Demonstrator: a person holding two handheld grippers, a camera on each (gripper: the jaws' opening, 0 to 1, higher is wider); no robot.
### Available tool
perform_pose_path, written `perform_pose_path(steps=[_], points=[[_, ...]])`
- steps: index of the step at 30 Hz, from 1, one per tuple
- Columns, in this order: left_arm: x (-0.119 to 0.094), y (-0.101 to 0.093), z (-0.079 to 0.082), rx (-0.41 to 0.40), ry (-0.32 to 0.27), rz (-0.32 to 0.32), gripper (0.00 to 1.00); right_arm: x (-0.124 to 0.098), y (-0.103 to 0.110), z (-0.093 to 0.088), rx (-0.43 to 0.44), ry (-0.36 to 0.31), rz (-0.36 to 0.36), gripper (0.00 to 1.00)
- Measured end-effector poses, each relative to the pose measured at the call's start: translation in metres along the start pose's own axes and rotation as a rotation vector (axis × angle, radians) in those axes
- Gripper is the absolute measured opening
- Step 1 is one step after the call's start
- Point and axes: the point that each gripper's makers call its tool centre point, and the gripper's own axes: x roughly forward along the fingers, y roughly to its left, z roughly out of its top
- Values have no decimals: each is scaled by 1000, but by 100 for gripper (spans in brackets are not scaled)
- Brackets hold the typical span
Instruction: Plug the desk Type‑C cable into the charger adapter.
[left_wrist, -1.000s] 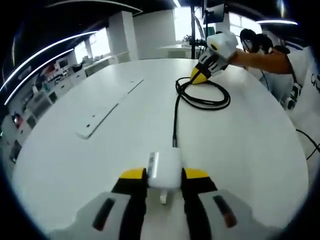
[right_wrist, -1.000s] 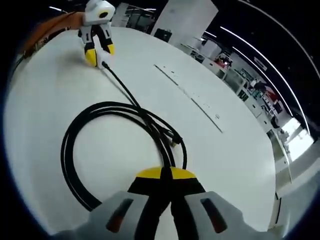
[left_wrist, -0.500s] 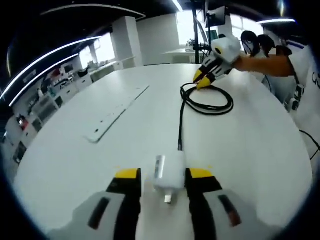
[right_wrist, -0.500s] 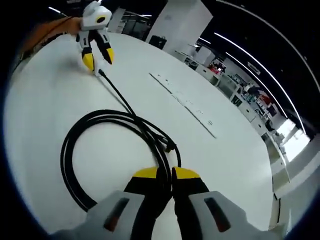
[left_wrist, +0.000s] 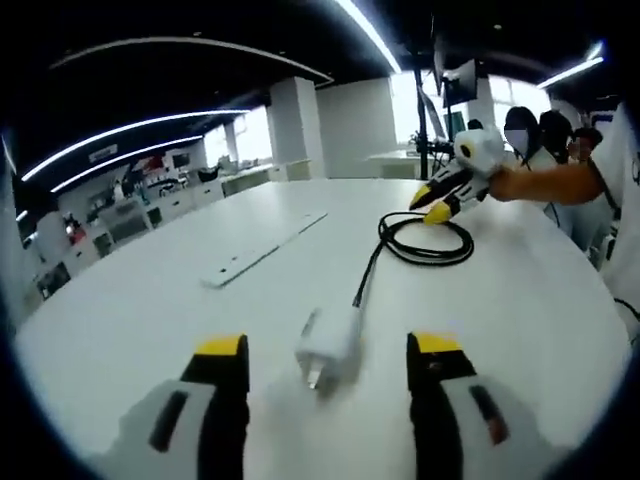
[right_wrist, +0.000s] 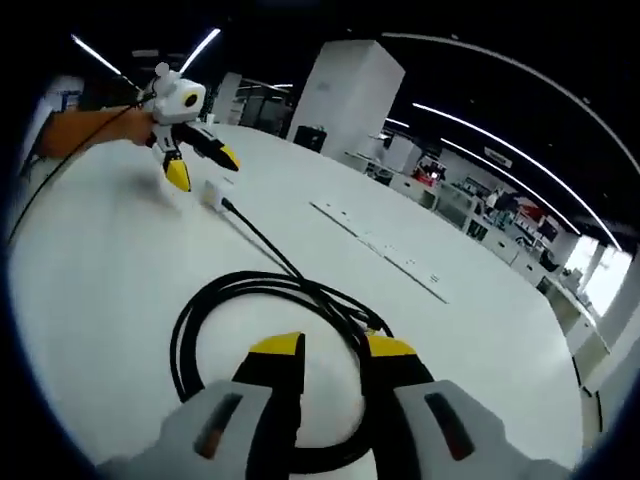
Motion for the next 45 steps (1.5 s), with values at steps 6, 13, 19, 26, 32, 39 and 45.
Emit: perform_pose_path(steps=[6,13,19,26,32,39,45], points=[[-15,1,5,-87,-63,72,75,-8,17,13,94,-112,21,33],[-40,-34,7,-165,-172,115,84,-17,33,22,147,-208,6,53],[-59,-38,-2,-143,-191,194,90,-29,46,25,210,-258,-22,70],[-87,-56,5,-166,-283,278,94,-49,49,22,278,-323,-88,85],[-104,-58,7,-114,-322,384,97,-67,58,25,311,-367,-131,99],[-114,-81,0,-186,-348,387,100,-85,71,27,353,-413,-153,100],[-129,-94,-2,-212,-391,431,100,-96,92,26,330,-417,-139,100]])
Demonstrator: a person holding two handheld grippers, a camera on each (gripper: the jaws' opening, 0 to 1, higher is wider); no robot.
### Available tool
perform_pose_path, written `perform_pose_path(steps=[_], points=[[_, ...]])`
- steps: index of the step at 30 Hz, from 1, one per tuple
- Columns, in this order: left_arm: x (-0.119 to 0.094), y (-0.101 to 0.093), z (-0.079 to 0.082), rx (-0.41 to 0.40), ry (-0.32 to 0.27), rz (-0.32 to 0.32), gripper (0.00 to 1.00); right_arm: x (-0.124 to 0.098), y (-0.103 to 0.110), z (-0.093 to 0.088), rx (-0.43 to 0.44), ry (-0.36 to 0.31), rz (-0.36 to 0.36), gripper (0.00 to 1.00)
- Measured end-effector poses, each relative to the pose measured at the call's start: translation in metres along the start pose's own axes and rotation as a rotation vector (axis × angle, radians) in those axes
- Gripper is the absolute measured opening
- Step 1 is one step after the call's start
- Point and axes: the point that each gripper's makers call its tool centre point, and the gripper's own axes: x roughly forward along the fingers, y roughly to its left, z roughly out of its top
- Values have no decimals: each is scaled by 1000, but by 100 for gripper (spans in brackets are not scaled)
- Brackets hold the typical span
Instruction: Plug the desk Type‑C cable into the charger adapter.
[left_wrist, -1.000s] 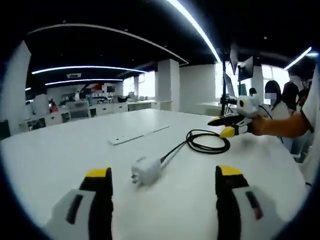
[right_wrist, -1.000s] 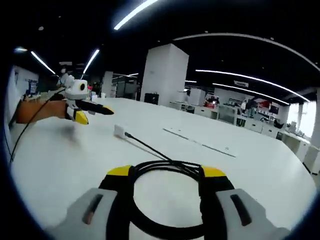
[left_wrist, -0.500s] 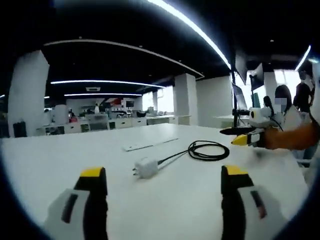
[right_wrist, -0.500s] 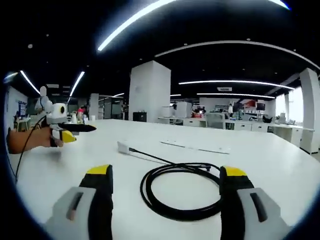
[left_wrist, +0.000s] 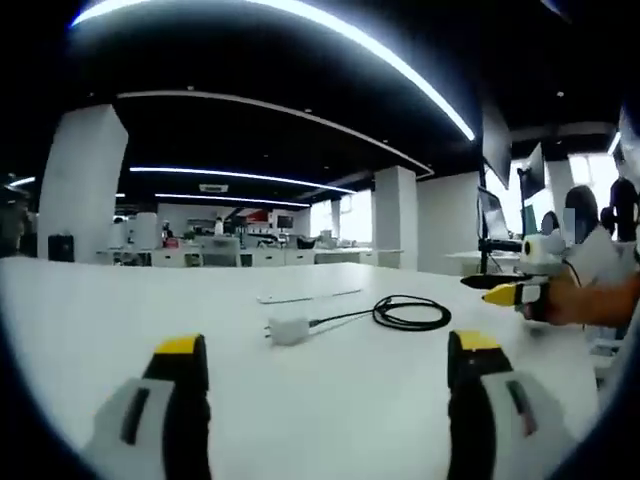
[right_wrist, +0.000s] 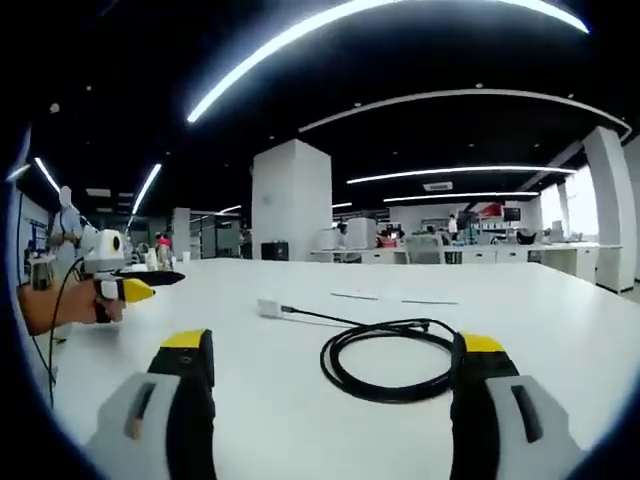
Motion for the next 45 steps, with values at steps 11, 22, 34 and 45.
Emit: perform_pose_path(steps=[11,22,34,45], points=[[-21,-21,7,-20,-21,21,100,-23,10,-1,-44,8,-34,100],[-38,-27,0,-18,-28,69,100,-47,10,-4,5,-11,-86,100],[-40,-35,-2,-20,-34,74,100,-55,15,-3,2,-24,-98,100],[-46,-38,9,-18,-68,85,100,-55,15,3,4,-27,-108,100]])
